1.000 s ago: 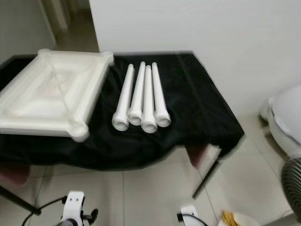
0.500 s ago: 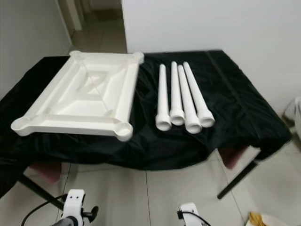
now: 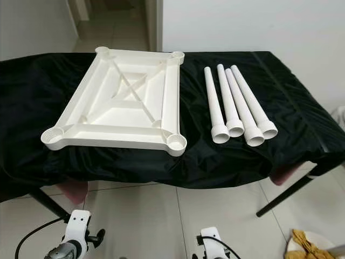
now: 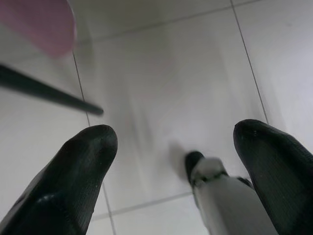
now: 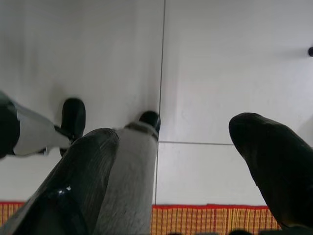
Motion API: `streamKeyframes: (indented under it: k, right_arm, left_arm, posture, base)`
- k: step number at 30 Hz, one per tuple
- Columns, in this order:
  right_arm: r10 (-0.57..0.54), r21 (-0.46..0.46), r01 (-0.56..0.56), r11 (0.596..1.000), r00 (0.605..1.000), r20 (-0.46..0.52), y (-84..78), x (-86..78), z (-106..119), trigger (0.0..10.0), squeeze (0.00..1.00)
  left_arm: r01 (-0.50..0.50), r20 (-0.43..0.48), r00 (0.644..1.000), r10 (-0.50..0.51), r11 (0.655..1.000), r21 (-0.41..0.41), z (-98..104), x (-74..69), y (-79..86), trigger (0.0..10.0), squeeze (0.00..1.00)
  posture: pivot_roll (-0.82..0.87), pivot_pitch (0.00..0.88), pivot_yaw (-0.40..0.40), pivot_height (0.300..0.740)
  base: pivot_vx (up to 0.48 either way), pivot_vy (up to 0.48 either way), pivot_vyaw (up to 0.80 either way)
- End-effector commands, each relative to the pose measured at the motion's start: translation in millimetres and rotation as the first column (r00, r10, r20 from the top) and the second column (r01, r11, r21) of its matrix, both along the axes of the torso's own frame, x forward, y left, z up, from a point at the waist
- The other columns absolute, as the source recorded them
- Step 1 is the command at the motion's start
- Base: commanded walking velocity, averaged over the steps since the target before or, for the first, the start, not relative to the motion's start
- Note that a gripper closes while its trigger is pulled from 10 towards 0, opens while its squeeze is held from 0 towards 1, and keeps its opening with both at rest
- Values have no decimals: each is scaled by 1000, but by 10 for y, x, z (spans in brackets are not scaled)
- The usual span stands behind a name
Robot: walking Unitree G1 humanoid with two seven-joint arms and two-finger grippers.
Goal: Building children table
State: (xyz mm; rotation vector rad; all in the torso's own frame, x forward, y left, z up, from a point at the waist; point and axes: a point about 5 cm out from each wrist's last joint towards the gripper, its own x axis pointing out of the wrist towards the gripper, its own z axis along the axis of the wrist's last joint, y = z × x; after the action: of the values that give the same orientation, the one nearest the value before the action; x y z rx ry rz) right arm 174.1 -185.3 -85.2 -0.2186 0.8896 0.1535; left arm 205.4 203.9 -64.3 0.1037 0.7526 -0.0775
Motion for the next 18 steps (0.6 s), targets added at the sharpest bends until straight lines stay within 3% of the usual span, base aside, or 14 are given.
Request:
streamKeyframes:
  k: [1, 7, 10, 13, 15, 18]
  right_arm:
    - [-6, 8, 6, 1000, 1000, 9, -36, 11, 12, 10000, 0]
    - [50, 84, -58, 995, 994, 100, 13, 240, 146, 10000, 0]
    - [148, 164, -175, 971, 975, 167, 96, 393, 260, 10000, 0]
    - [160, 176, -192, 965, 971, 180, 105, 420, 283, 10000, 0]
    - [235, 191, -278, 941, 946, 222, 124, 500, 363, 10000, 0]
    - [276, 203, -326, 923, 931, 240, 137, 532, 402, 10000, 0]
  left_arm:
    - [29, 15, 999, -29, 1000, -2, 18, 8, 17, 10000, 0]
    - [133, 49, 990, -133, 991, 9, 89, 40, 113, 10000, 0]
    - [221, 86, 973, -216, 974, -42, 157, 47, 180, 10000, 0]
    - [235, 96, 969, -229, 971, -51, 174, 51, 196, 10000, 0]
    - [336, 117, 937, -328, 940, -55, 236, 41, 258, 10000, 0]
    - [393, 128, 914, -385, 918, -49, 269, 30, 285, 10000, 0]
  posture:
    - [-14, 0, 35, 740]
    - [-16, 0, 47, 740]
    - [-15, 2, 48, 740]
    - [-15, 2, 48, 740]
    - [-11, 10, 48, 740]
    - [-11, 15, 48, 740]
  base:
    - [0, 0, 0]
    - [0, 0, 0]
    - [0, 0, 0]
    - [0, 0, 0]
    - [0, 0, 0]
    - [0, 0, 0]
